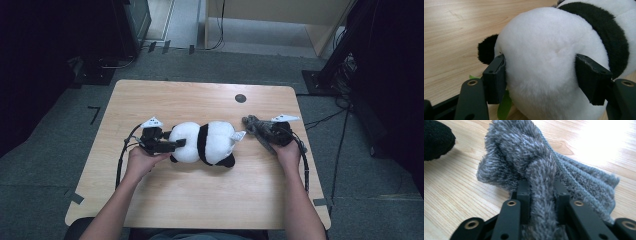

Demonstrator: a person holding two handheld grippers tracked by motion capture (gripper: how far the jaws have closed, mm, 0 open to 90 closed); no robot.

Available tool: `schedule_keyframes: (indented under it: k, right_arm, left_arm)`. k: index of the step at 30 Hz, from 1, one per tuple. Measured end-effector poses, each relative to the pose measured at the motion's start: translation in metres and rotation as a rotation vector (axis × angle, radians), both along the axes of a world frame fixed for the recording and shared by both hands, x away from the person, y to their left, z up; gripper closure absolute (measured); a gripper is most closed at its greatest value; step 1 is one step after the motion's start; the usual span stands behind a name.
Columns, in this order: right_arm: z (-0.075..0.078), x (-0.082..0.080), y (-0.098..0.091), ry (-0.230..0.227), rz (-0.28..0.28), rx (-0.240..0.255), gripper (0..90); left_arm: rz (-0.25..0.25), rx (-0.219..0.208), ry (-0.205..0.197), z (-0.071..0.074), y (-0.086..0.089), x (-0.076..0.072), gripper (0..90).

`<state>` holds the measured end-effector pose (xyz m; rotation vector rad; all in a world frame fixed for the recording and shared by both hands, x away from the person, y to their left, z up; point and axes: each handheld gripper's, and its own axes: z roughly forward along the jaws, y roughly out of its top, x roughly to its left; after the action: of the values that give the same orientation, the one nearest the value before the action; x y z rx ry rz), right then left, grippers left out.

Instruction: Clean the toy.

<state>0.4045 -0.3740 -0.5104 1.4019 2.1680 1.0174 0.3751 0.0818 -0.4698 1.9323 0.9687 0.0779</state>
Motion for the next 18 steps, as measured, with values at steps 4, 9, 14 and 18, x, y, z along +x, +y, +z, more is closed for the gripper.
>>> schedule_keyframes:
  k: [4,9,14,18]
  right_arm:
    - [0.005,0.0,-0.003,0.029,-0.02,0.005,77.0]
    - [0.017,-0.001,-0.006,0.046,-0.04,0.033,78.3]
    - [0.031,-0.004,-0.002,0.023,-0.026,0.032,78.0]
    - [0.045,-0.008,0.004,-0.007,-0.006,0.061,78.1]
  left_arm:
    - [0.0,0.003,-0.004,0.0,0.0,-0.001,30.7]
    - [0.004,0.011,-0.007,0.002,-0.001,-0.002,31.0]
    - [0.015,0.018,0.004,0.004,-0.001,-0.003,30.7]
    - [0.016,0.015,0.004,0.004,-0.001,-0.003,29.9]
